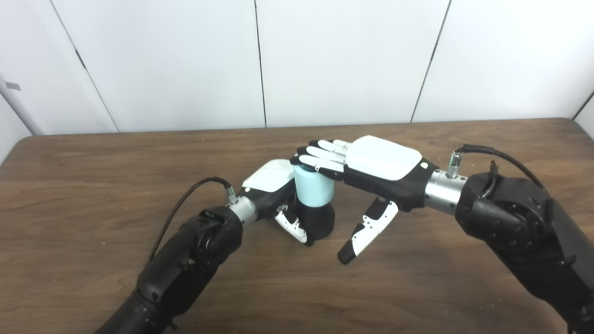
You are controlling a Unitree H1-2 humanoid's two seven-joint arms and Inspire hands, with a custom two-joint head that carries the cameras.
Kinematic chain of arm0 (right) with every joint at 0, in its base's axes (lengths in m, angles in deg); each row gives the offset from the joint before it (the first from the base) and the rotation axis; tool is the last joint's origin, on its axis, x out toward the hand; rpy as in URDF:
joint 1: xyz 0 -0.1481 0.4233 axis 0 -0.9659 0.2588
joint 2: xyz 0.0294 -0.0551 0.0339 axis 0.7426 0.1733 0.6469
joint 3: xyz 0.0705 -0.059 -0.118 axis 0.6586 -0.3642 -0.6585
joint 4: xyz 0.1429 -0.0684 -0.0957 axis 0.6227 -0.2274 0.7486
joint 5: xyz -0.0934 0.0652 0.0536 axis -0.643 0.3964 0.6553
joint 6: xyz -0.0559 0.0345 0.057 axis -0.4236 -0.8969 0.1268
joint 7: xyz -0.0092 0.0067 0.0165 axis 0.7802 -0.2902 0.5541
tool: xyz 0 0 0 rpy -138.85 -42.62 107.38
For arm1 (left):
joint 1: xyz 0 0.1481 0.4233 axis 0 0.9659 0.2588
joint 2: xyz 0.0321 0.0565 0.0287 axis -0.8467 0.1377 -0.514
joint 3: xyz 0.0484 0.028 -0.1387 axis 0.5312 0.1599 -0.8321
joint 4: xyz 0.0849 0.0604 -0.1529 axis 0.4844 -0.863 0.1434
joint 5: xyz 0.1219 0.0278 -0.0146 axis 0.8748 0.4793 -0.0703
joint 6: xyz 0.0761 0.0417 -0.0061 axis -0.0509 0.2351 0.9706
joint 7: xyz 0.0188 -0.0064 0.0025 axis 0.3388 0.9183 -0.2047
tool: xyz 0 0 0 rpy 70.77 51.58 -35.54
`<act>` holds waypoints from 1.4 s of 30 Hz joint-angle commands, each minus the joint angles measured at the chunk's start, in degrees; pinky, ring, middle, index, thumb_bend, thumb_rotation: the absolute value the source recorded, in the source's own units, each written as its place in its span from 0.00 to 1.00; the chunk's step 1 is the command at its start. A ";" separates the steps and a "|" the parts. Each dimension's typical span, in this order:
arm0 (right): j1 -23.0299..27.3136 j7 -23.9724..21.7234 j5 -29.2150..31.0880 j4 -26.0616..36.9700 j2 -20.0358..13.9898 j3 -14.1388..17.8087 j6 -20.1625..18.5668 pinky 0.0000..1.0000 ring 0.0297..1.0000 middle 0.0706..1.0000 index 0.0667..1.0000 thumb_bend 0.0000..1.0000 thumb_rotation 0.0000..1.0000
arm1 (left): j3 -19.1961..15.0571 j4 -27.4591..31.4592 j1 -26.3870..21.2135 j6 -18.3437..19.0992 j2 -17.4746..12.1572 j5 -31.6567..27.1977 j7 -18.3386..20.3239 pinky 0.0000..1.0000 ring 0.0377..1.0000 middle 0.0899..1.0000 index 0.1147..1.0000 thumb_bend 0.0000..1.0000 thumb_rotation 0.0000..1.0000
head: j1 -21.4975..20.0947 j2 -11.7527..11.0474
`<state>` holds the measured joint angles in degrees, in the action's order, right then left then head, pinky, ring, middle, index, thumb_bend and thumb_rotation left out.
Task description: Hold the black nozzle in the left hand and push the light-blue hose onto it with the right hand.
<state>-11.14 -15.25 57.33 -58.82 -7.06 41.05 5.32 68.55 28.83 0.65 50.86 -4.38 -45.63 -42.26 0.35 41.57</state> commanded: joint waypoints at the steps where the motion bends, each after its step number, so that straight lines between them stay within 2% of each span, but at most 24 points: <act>1: -2.76 -5.69 1.91 -0.63 -1.85 -2.46 -0.52 1.00 1.00 1.00 1.00 0.82 0.80 | 0.74 -2.02 0.90 1.79 -1.27 2.16 2.59 0.51 0.52 0.44 0.41 0.53 0.00 | 0.00 0.07; 12: -4.65 -6.63 0.66 0.44 -2.93 -3.20 -3.13 1.00 1.00 1.00 1.00 0.81 0.79 | 0.39 -1.83 0.75 2.00 -1.65 2.06 3.06 0.51 0.49 0.41 0.43 0.53 0.00 | -0.20 0.41; 22: -3.58 -8.37 0.41 0.42 -2.46 -5.54 -5.15 1.00 1.00 1.00 1.00 0.82 0.79 | 0.21 -1.79 0.77 2.04 -1.21 1.87 3.03 0.50 0.48 0.41 0.43 0.53 0.00 | -0.02 0.72; 29: -1.36 -8.83 0.43 -0.65 -0.93 -7.41 -6.74 1.00 1.00 1.00 1.00 0.82 0.78 | 0.49 -1.61 0.95 2.07 -1.13 2.46 2.97 0.53 0.50 0.41 0.42 0.53 0.00 | 0.12 0.85; 33: -0.15 -8.84 0.54 -0.66 -0.94 -8.24 -7.20 1.00 1.00 1.00 1.00 0.83 0.78 | 0.59 -1.68 0.87 1.99 -1.11 2.56 2.99 0.51 0.50 0.42 0.42 0.53 0.00 | 0.07 0.92; 38: 0.11 -8.74 1.17 -0.05 -1.85 -8.34 -7.62 1.00 1.00 1.00 1.00 0.83 0.78 | 0.56 -1.86 0.80 1.88 -1.24 2.64 2.86 0.49 0.49 0.43 0.42 0.53 0.00 | 0.09 0.92; 42: 0.35 -7.14 2.78 -0.12 -2.20 -6.78 -6.37 1.00 1.00 1.00 1.00 0.83 0.78 | 0.45 -1.67 0.85 2.10 -1.26 2.64 2.88 0.51 0.49 0.43 0.42 0.53 0.00 | -0.02 0.94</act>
<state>-9.18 -15.34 56.55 -57.17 -8.02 36.98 -1.58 68.07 28.83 0.78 50.93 -4.43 -45.55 -41.98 0.26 42.45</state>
